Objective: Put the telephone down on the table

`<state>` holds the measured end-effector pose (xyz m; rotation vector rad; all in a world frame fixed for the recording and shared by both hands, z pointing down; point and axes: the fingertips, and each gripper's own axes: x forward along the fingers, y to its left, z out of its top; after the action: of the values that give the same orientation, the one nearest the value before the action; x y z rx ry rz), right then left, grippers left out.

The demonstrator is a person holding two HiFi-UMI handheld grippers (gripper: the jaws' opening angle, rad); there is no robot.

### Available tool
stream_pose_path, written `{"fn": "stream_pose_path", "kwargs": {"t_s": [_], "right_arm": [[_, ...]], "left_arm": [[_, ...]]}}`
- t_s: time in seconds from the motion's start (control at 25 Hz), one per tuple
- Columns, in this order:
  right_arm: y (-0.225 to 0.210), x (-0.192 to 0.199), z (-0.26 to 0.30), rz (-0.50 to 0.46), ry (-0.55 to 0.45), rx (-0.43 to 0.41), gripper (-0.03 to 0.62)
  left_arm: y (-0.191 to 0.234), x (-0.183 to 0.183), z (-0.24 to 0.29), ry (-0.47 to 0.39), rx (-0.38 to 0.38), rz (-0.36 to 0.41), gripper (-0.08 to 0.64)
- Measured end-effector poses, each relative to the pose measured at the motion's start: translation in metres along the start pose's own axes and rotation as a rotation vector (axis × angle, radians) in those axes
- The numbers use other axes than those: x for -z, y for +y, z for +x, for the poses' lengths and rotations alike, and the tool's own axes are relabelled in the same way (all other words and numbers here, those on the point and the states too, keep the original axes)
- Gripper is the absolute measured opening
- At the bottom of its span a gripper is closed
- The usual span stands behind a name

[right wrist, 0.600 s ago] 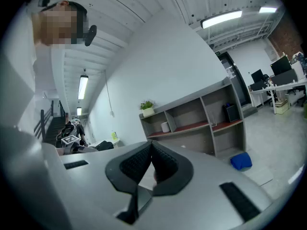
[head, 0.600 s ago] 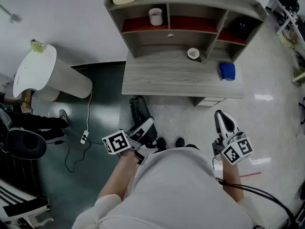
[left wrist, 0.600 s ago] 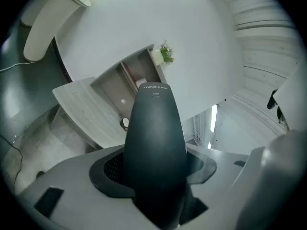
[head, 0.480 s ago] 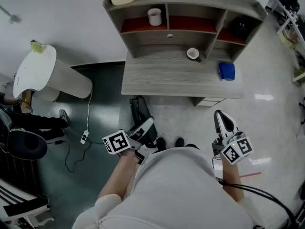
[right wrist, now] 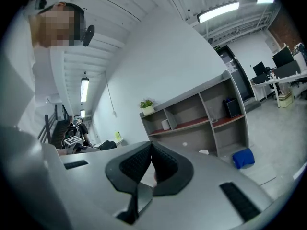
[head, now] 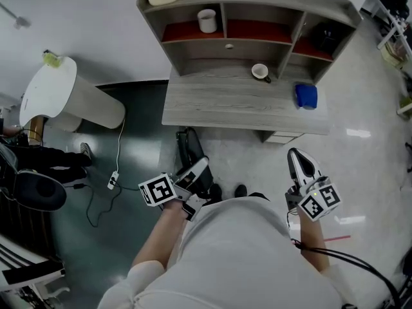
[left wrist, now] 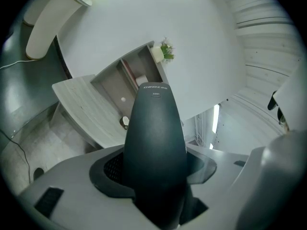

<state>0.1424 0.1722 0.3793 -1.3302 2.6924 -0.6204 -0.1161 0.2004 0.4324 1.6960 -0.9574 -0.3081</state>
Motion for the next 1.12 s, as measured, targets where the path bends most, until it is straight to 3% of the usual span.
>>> {"fn": "stream_pose_path", "kwargs": {"t_s": [0.16,0.32,0.6,0.72,0.8,1.12], "right_arm": [[-0.009,0.004,-0.003,0.019,0.019,-0.019,0.017],[-0.02,0.014,-0.01,0.028,0.053,-0.033,0.017],[-0.034,0.023,-0.01,0.049,0.075,-0.026,0.017],[-0.036,0.025,-0.005,0.055,0.082,-0.021,0.017],[-0.037,0.026,0.001,0.051,0.082,-0.023,0.017],[-0.049,0.013,0.038,0.057,0.052,0.004,0.017]], "left_arm": [[0.002,0.009,0.003,0.004,-0.047,0.006,0.288],[-0.006,0.021,0.013,-0.006,0.01,-0.034,0.288],[0.003,0.027,0.02,0.0,-0.015,-0.053,0.288],[0.003,0.022,0.026,0.005,-0.017,-0.082,0.288],[0.009,0.016,0.029,0.021,-0.033,-0.043,0.288],[0.018,-0.023,0.053,0.052,-0.033,-0.012,0.288]]}}
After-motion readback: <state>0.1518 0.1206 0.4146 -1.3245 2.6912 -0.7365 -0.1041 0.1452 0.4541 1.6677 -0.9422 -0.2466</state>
